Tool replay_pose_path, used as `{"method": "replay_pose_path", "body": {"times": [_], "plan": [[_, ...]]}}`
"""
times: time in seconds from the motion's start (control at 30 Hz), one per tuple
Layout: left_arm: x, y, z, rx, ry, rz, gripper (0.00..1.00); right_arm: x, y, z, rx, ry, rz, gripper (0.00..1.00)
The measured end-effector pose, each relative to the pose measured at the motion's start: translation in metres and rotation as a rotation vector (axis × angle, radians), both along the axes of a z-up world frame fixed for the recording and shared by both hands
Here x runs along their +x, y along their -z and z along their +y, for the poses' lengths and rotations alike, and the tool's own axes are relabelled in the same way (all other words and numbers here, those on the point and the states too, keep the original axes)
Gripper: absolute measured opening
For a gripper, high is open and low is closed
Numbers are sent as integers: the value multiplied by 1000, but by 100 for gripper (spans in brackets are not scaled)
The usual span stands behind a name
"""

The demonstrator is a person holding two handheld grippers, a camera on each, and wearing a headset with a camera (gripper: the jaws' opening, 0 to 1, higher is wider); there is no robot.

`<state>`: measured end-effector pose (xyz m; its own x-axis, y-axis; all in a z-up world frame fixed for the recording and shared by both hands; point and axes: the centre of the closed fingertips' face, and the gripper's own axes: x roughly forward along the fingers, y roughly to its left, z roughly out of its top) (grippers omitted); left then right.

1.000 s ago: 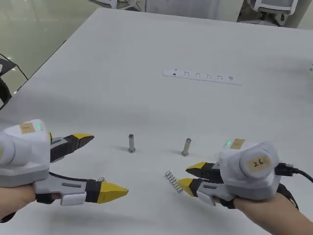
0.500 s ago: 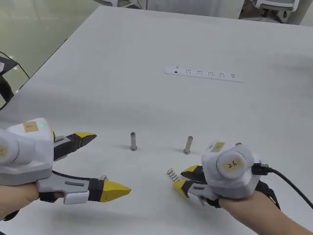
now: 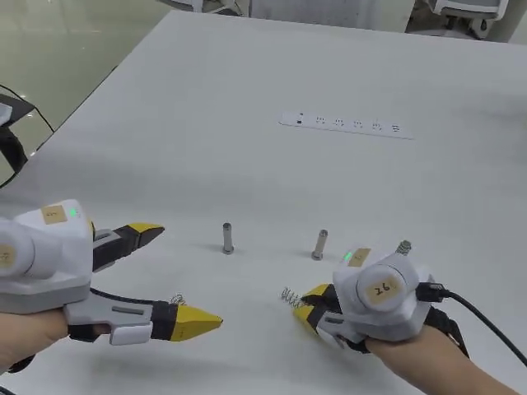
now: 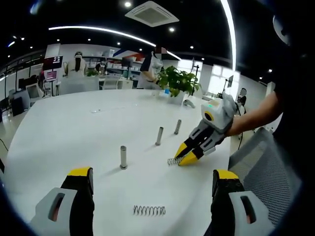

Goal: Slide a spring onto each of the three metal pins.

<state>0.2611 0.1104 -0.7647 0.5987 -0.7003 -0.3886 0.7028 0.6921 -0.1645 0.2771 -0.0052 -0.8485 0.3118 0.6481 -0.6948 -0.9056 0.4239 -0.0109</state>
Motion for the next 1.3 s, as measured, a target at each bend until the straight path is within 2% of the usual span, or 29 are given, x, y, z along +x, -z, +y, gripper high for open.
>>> {"method": "replay_pose_path", "body": {"times": [0.1, 0.37, 0.57, 0.77, 0.97, 1.0, 1.17, 1.3], "plan": [[-1, -1, -1, 3, 4, -1, 98, 1, -3, -1, 10, 8, 12, 8], [0, -8, -8, -4, 18, -16, 98, 4, -11, -11, 4, 6, 1, 8], [-1, -16, -19, -7, 48, -31, 98, 7, -17, -23, 2, 20, 4, 8], [-2, -21, -32, -18, 78, -44, 98, 11, -28, -30, 22, 27, -3, 8], [-4, -28, -43, -30, 107, -61, 96, 10, -42, -35, 41, -12, -22, 8], [-6, -29, -47, -43, 123, -59, 96, 11, -46, -37, 44, -19, -27, 8], [-10, -26, -63, -42, 169, -52, 95, 11, -57, -41, 56, -77, -56, 8], [-11, -24, -79, -46, 218, -49, 92, 9, -64, -42, 64, -106, -61, 8]]}}
